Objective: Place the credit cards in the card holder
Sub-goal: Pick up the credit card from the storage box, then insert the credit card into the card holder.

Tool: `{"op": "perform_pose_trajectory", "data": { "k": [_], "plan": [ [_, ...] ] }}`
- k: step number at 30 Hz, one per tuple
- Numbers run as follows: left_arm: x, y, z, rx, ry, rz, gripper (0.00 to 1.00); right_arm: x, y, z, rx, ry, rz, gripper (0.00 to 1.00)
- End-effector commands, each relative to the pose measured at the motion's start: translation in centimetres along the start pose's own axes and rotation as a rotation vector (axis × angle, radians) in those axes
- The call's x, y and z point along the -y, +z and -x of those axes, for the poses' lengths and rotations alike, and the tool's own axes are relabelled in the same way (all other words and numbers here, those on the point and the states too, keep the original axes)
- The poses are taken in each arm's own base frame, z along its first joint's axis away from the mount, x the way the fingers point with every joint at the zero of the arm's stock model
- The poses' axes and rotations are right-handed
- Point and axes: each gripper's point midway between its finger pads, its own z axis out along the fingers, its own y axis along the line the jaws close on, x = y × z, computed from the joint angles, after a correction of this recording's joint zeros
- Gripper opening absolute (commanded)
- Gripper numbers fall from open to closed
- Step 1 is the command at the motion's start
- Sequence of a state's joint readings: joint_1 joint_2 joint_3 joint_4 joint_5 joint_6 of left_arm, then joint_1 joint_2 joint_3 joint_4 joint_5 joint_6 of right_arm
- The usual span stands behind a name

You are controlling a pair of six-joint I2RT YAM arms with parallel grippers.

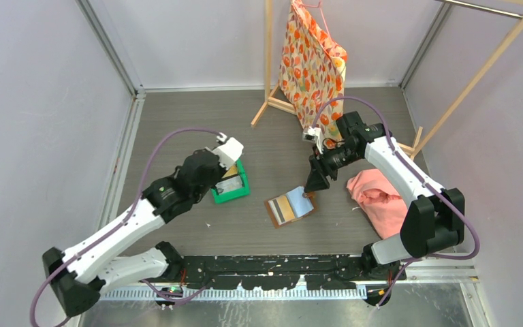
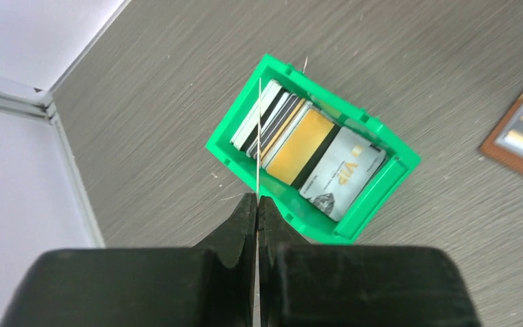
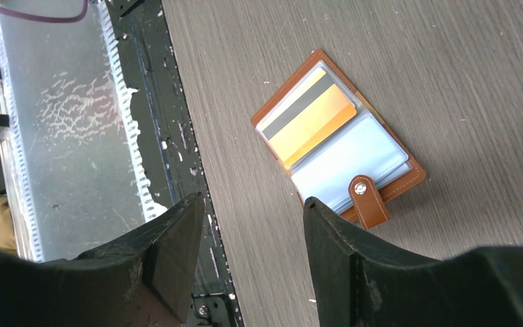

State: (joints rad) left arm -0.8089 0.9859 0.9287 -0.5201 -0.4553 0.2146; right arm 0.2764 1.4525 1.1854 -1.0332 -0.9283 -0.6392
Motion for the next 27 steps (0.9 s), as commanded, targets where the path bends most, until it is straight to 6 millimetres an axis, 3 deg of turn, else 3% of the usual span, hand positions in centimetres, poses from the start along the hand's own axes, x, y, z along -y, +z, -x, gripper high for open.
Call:
{"op": "perform_pose_trajectory", "data": {
  "k": [1, 9, 16, 23, 27],
  "plan": [
    [0.2, -2.1, 1.8, 0.153, -0.227, -0.032, 0.00, -1.5, -1.2, 0.4, 0.031, -0.089, 0.027, 0.61],
    [3.0, -5.2, 3.4, 0.366, -0.657, -0.224, 0.00, -1.8, -1.8, 0.3, 0.068, -0.099, 0.037, 0.60],
    [5.7, -5.9, 4.5, 0.541, -1.003, -0.421, 0.00, -2.5, -1.6, 0.5, 0.110, -0.076, 0.088, 0.61],
    [8.7, -5.1, 5.3, 0.590, -1.159, -0.605, 0.00, -3.0, -1.1, 2.0, 0.195, 0.028, 0.145, 0.61],
    [10.1, -4.6, 6.0, 0.600, -1.165, -0.682, 0.00, -3.1, -0.8, 3.0, 0.242, 0.110, 0.184, 0.63]
  ]
}}
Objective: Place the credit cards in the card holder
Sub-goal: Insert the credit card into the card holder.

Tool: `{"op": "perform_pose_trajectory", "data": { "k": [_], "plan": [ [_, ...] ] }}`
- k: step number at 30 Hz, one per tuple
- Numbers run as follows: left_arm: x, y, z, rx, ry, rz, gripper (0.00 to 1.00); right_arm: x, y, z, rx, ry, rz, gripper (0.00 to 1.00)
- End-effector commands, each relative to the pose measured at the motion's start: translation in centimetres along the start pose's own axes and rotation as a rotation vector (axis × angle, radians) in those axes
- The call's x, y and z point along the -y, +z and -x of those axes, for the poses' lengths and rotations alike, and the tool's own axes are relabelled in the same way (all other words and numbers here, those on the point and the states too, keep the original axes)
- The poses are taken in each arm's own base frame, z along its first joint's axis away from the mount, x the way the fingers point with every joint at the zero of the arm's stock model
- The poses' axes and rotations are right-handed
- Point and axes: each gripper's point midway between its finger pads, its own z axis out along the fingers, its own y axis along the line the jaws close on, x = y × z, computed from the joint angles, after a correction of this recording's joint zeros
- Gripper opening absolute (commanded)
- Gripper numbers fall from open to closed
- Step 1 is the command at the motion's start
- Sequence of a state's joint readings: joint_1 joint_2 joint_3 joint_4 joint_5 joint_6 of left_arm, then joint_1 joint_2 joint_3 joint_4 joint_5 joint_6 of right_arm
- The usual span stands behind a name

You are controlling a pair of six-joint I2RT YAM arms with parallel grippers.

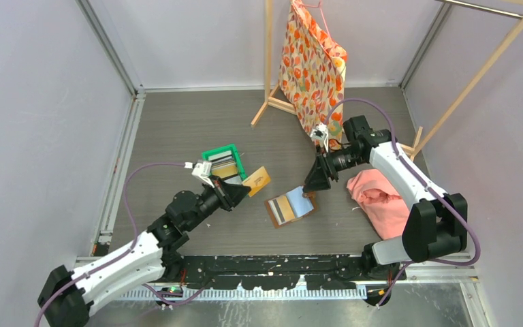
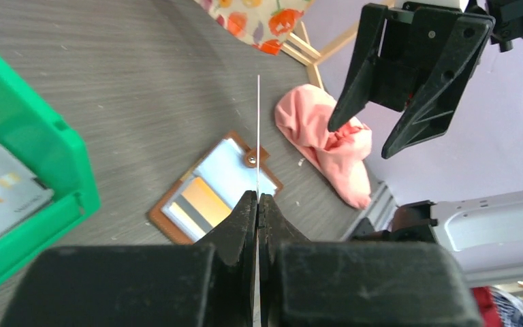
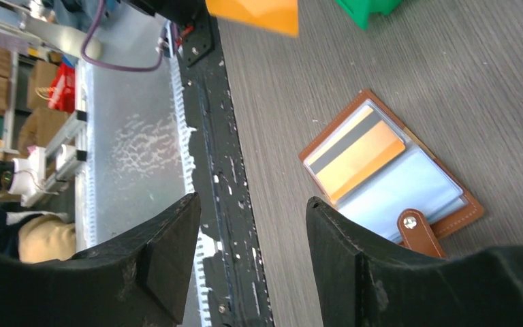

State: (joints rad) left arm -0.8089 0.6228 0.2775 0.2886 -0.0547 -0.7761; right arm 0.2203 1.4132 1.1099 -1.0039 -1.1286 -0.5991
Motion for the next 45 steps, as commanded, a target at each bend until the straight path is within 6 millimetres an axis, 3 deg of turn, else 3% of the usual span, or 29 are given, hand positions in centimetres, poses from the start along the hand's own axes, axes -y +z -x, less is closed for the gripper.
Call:
{"op": "perform_pose_trajectory", "data": {
  "k": [1, 7, 21, 24, 33, 34, 35, 38, 41, 45],
  "plan": [
    [4.9, 0.9, 2.3, 0.086, -0.093, -0.228, 0.00, -1.0, 0.3, 2.4, 0.116, 0.057, 0.062, 0.64],
    [7.5, 2.5, 1.1, -0.001, -0.117, -0.359, 0.00, 0.5, 1.0, 3.8, 0.181, 0.182, 0.060, 0.66],
    [8.3, 3.4, -0.5, -0.066, -0.167, -0.424, 0.00, -0.2, 2.9, 4.0, 0.159, 0.240, 0.118, 0.61],
    [8.1, 3.6, -0.8, -0.071, -0.173, -0.423, 0.00, -1.3, 3.3, 4.0, 0.144, 0.218, 0.154, 0.52],
    [7.4, 3.6, -1.1, -0.065, -0.179, -0.404, 0.00, -2.9, 3.4, 3.2, 0.095, 0.148, 0.201, 0.02],
    [7.3, 3.6, -1.2, -0.066, -0.181, -0.400, 0.01, -3.0, 3.3, 3.0, 0.087, 0.136, 0.199, 0.01],
    [7.2, 3.5, -1.3, -0.071, -0.182, -0.395, 0.06, -2.9, 3.3, 2.9, 0.082, 0.104, 0.192, 0.01],
    [6.7, 3.0, -1.8, -0.115, -0.167, -0.368, 0.41, -2.2, 3.1, 1.7, 0.026, 0.043, 0.129, 0.01],
    [5.4, 1.8, -2.4, -0.207, -0.086, -0.306, 0.68, -1.7, 2.7, 0.8, -0.034, -0.002, 0.089, 0.01],
    [5.5, -0.8, -1.1, -0.270, 0.091, -0.296, 0.97, -1.7, 3.0, -0.8, -0.144, -0.069, 0.068, 0.01]
  ]
}}
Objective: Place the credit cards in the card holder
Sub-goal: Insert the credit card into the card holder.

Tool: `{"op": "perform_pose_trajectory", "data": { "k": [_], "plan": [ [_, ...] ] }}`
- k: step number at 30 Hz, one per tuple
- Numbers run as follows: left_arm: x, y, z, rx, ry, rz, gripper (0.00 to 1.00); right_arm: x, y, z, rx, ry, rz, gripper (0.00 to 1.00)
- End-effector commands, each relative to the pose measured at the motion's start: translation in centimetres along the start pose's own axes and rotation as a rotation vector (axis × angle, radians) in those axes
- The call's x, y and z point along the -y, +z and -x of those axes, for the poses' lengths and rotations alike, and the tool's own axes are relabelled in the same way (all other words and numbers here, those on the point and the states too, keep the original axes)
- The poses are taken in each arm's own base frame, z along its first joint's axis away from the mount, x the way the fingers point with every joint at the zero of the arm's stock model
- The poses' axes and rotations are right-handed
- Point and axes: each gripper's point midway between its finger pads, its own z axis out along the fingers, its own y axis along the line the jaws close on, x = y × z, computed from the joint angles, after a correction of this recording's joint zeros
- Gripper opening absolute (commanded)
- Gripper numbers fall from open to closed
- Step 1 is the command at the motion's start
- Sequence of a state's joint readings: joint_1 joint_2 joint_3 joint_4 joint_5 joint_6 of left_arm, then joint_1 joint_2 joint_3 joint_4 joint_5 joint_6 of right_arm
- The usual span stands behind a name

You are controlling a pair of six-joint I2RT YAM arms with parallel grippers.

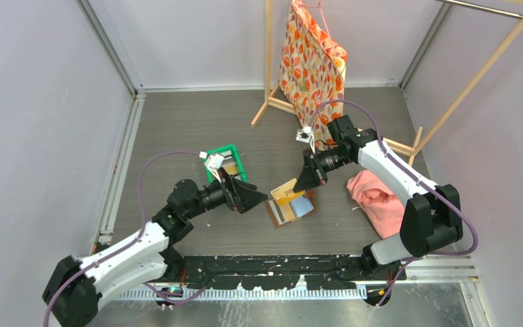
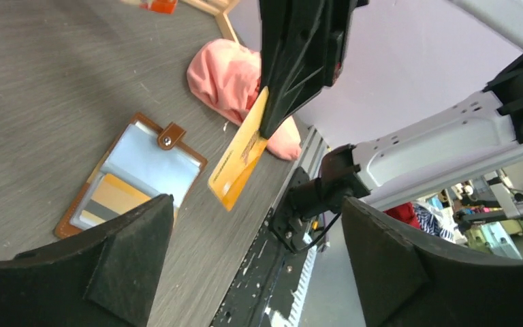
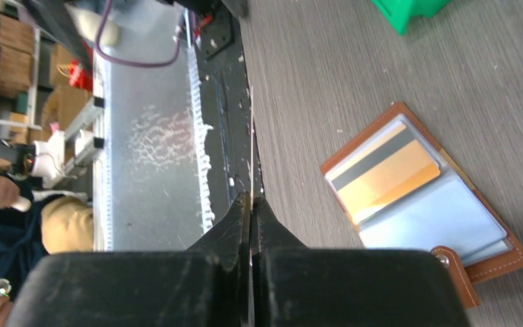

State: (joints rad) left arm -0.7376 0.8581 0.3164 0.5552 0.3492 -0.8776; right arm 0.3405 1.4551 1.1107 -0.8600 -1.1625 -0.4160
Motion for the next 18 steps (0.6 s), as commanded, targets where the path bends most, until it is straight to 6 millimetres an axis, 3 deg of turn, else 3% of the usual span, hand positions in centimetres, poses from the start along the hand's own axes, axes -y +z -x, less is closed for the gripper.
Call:
{"op": "perform_pose_trajectory", "data": {
  "k": [1, 6, 11, 16, 18],
  "plan": [
    [2.2, -2.5, 0.7, -0.127, 0.221, -0.018, 1.00, -0.2, 0.1, -2.3, -0.164, -0.122, -0.027, 0.01],
    [4.5, -2.6, -0.5, -0.303, 0.289, -0.150, 0.98, -1.8, 0.9, -4.0, -0.299, -0.163, 0.083, 0.01],
    [3.9, -0.2, -1.6, -0.370, 0.217, -0.214, 0.91, -2.2, 0.9, -4.3, -0.319, -0.161, 0.114, 0.01],
    [3.4, 2.4, -1.9, -0.378, 0.157, -0.231, 0.69, -2.4, 1.0, -4.2, -0.311, -0.161, 0.121, 0.01],
    [3.0, 3.3, -2.5, -0.392, 0.134, -0.236, 0.67, -2.4, 1.0, -4.1, -0.307, -0.159, 0.125, 0.01]
  ]
}}
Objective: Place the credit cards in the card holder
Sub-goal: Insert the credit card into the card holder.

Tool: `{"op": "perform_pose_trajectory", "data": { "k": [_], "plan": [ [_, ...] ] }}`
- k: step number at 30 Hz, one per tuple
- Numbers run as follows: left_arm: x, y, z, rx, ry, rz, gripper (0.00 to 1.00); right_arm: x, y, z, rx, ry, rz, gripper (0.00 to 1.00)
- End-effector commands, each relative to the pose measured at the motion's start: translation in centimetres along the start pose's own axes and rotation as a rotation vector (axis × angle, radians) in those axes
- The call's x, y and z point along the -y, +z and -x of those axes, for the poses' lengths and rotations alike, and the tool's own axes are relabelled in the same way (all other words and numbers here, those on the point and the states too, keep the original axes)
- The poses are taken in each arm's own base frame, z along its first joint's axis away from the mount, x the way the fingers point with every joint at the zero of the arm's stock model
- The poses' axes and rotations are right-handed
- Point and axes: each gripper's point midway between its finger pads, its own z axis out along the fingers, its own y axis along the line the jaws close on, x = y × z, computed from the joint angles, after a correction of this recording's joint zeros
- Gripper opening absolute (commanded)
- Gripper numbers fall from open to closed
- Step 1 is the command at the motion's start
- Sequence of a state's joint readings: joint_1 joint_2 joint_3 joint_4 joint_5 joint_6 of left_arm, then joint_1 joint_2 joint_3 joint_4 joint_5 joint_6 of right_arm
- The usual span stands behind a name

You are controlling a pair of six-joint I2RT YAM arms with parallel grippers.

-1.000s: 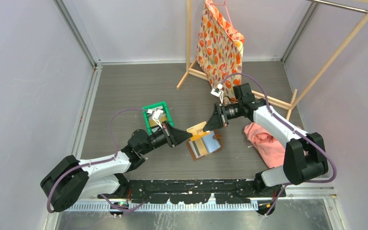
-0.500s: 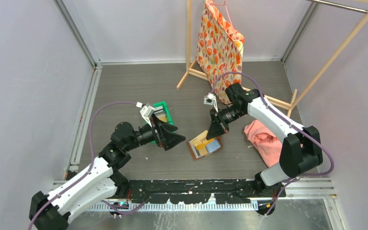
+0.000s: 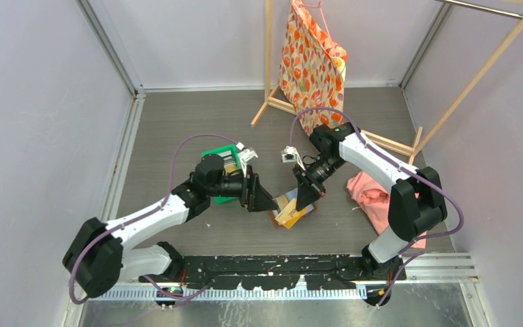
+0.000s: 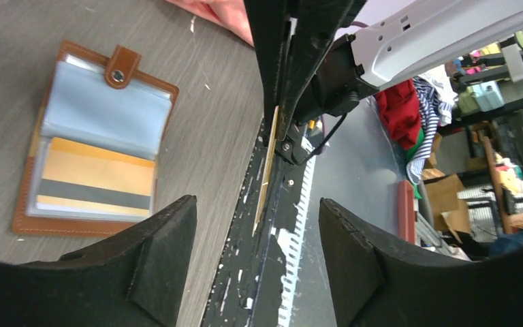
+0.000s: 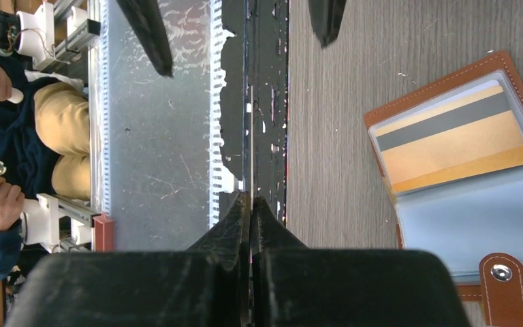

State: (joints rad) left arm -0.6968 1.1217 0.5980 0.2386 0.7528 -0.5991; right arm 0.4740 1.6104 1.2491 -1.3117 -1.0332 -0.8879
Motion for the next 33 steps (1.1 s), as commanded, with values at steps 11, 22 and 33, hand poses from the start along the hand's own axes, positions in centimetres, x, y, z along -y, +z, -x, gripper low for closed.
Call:
{"op": "perform_pose_trajectory", "data": {
  "k": [11, 22, 33],
  "plan": [
    [2.0, 4.0, 1.0, 0.008, 0.003, -0.193, 0.46, -1.1, -0.6, 1.2, 0.030, -0.053, 0.017, 0.01],
    [2.3, 5.3, -0.3, -0.044, -0.037, -0.242, 0.20, -1.0, -0.6, 1.2, 0.029, -0.053, 0.018, 0.01],
    [1.8, 4.7, -1.1, -0.018, -0.110, -0.200, 0.00, -0.5, -1.9, 1.6, 0.058, -0.030, -0.047, 0.45]
  ]
}}
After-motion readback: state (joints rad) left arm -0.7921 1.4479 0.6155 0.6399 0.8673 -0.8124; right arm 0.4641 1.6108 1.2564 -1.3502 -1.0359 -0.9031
